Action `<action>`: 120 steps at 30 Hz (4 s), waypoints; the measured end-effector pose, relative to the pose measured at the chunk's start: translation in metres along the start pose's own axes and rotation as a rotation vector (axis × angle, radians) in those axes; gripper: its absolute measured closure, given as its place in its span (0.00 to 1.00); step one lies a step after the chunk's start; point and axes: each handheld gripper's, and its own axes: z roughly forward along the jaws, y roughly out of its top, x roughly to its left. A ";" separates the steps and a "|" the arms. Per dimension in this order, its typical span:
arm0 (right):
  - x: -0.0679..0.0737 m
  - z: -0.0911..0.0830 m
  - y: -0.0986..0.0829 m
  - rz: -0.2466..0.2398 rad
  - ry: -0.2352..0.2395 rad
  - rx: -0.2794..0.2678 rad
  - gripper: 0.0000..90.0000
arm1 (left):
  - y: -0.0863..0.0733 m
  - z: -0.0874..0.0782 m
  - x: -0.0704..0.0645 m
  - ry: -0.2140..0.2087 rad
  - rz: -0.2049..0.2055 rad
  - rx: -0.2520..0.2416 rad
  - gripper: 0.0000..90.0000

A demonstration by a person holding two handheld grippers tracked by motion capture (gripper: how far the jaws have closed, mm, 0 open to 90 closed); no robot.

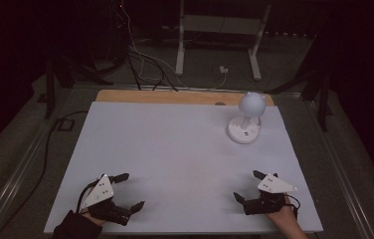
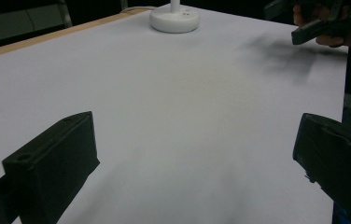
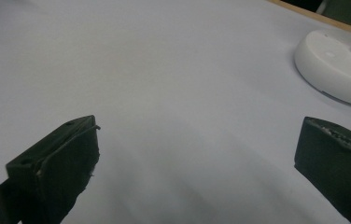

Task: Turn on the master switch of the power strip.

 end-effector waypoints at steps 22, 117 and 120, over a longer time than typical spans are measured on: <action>0.015 0.001 0.017 -0.028 0.133 0.120 0.00 | 0.001 0.001 -0.002 -0.001 0.007 -0.001 0.00; -0.134 0.035 0.088 0.073 0.010 0.052 0.00 | 0.002 0.002 -0.001 0.000 -0.003 -0.007 0.00; -0.139 0.041 0.089 0.068 0.009 0.058 0.00 | 0.002 0.002 -0.001 -0.001 -0.001 -0.005 0.00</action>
